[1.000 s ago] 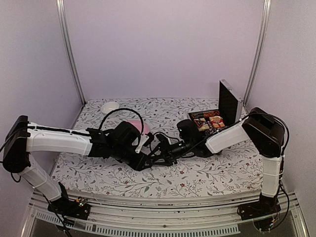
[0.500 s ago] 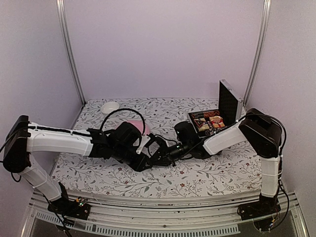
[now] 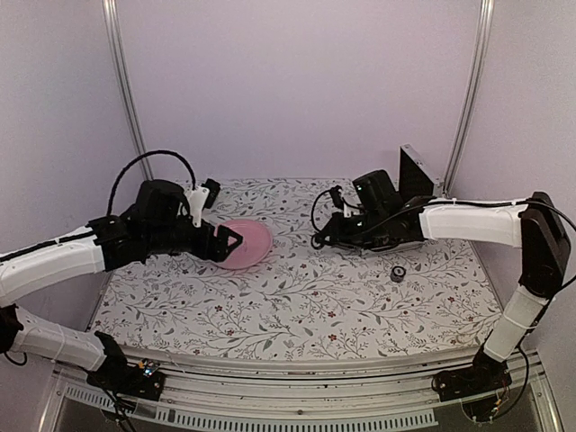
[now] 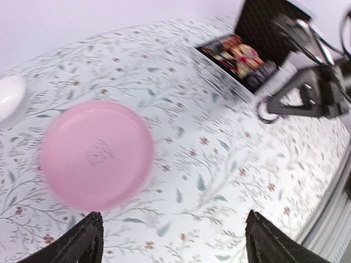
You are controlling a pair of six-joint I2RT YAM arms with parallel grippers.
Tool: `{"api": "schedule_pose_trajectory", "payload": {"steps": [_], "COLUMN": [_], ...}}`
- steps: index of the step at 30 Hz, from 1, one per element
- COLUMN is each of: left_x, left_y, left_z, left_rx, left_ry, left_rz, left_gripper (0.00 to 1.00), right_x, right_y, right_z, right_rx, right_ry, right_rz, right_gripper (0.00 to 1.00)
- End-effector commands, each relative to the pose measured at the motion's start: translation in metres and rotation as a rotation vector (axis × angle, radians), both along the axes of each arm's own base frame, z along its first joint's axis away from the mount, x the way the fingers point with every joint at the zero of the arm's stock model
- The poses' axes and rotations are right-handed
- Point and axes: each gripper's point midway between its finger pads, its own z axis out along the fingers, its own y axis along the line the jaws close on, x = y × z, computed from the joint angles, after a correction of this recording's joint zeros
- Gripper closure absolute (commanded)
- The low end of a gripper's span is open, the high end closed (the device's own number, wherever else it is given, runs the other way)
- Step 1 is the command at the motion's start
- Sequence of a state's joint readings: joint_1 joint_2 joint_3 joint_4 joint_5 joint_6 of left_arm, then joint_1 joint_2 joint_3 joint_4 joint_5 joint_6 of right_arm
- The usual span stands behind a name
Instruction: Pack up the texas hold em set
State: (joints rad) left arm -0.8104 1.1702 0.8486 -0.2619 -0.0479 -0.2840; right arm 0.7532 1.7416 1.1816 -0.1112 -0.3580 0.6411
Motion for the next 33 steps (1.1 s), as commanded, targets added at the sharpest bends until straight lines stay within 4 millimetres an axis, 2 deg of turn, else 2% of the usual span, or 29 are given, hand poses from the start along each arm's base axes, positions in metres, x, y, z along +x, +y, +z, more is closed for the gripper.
{"api": "schedule_pose_trajectory", "payload": {"steps": [1, 3, 5, 7, 12, 16, 20, 27, 33], "left_x": [0.057, 0.075, 0.093, 0.103, 0.095, 0.081, 0.080, 0.086, 0.085], "left_y": [0.071, 0.103, 0.142, 0.177, 0.219, 0.250, 0.243, 0.234, 0.232], "left_z": [0.033, 0.051, 0.070, 0.080, 0.077, 0.058, 0.058, 0.046, 0.045], "left_rx": [-0.057, -0.078, -0.093, -0.104, -0.015, 0.111, 0.100, 0.088, 0.082], "left_ry": [0.000, 0.003, -0.017, -0.034, -0.156, -0.214, -0.224, -0.181, -0.179], "left_rz": [0.184, 0.235, 0.312, 0.423, 0.564, 0.681, 0.644, 0.598, 0.590], "left_gripper": [0.10, 0.09, 0.08, 0.08, 0.09, 0.08, 0.08, 0.08, 0.08], "right_x": [0.043, 0.060, 0.081, 0.094, 0.115, 0.123, 0.123, 0.127, 0.134], "right_y": [-0.101, -0.133, -0.149, -0.161, -0.172, -0.179, -0.175, -0.183, -0.192], "right_z": [-0.016, -0.021, -0.012, -0.016, -0.033, -0.042, -0.048, -0.065, -0.070], "right_rx": [-0.382, -0.441, -0.465, -0.495, -0.553, -0.581, -0.581, -0.629, -0.690], "right_ry": [-0.148, -0.161, -0.198, -0.212, -0.215, -0.204, -0.197, -0.170, -0.181], "right_rz": [-0.133, -0.164, -0.193, -0.198, -0.193, -0.186, -0.156, -0.166, -0.193], "right_gripper": [0.98, 0.98, 0.98, 0.98, 0.98, 0.98, 0.98, 0.98, 0.98]}}
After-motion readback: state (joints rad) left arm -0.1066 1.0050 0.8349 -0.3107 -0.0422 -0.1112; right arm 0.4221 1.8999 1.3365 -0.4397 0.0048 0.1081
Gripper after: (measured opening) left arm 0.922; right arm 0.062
